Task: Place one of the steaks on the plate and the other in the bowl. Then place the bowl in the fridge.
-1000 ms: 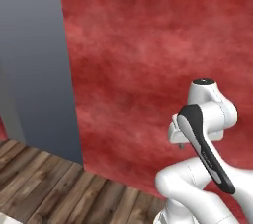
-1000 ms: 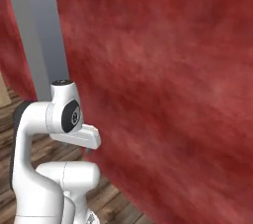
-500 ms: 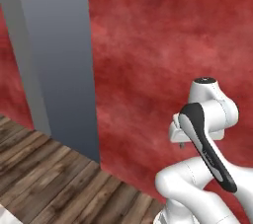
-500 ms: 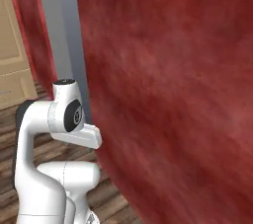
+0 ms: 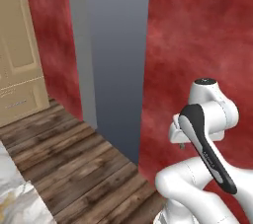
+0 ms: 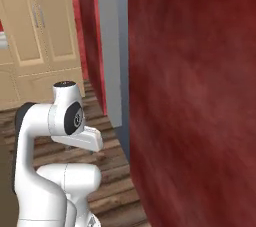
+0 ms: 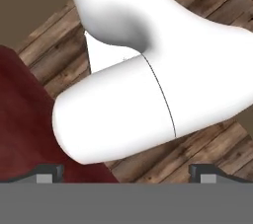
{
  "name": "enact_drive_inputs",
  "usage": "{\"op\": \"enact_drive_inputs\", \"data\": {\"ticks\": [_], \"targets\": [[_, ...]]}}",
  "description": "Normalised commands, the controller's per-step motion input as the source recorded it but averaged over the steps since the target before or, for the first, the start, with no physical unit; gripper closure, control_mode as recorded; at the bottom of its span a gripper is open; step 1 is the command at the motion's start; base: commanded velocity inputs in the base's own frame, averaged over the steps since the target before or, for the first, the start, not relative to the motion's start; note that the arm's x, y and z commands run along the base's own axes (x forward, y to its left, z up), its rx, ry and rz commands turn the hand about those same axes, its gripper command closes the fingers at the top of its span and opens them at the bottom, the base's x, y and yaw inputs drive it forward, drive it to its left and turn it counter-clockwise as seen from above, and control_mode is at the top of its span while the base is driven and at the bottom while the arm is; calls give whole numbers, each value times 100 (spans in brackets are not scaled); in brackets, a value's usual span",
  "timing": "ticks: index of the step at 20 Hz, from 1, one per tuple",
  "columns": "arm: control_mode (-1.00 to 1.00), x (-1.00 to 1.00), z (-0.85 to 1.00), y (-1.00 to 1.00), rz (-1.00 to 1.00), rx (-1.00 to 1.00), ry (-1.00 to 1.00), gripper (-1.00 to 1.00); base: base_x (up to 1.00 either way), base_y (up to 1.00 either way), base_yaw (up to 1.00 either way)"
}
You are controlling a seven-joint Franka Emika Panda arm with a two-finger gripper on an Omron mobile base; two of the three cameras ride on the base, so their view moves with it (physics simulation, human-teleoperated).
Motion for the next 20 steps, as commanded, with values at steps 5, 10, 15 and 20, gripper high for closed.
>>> {"op": "enact_drive_inputs", "data": {"ticks": [5,10,15,20], "targets": [[100,0,0,0,0,0,0,-100,33,10,40],[100,0,0,0,0,0,0,-100,84,0,47],[100,0,0,0,0,0,0,-100,77,2,47],[100,0,0,0,0,0,0,-100,84,-7,39]]}}
